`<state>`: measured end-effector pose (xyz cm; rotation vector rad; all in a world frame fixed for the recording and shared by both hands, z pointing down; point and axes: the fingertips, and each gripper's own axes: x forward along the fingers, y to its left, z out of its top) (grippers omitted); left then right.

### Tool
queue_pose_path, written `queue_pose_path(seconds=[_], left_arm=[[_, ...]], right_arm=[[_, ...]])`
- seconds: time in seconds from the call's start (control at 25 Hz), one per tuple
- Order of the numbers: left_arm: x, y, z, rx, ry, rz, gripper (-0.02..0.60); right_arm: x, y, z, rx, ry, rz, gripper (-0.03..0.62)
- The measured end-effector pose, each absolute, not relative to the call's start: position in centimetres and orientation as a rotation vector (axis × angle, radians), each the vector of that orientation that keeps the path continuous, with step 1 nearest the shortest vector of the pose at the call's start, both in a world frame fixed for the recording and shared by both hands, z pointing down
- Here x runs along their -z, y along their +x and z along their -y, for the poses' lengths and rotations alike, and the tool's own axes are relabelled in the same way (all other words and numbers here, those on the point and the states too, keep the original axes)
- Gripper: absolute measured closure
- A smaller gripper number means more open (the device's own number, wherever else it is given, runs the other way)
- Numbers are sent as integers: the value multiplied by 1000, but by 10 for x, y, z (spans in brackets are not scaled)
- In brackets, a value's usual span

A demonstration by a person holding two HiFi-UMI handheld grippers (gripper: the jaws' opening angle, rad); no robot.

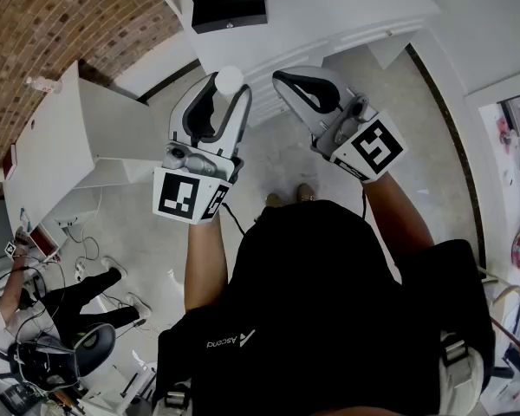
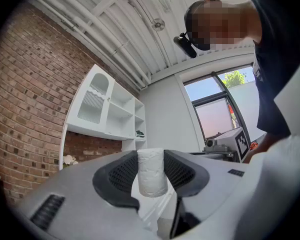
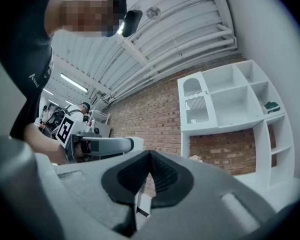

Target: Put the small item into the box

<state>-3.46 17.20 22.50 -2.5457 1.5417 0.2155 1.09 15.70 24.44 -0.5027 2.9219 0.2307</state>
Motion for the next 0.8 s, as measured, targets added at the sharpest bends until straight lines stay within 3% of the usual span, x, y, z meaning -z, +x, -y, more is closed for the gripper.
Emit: queue_pose_path(seconds=[0.8], left_arm=[[-224, -2, -139, -172, -2478, -1608, 419]], right_arm=[[-249, 55, -127, -222, -424, -2907, 592]])
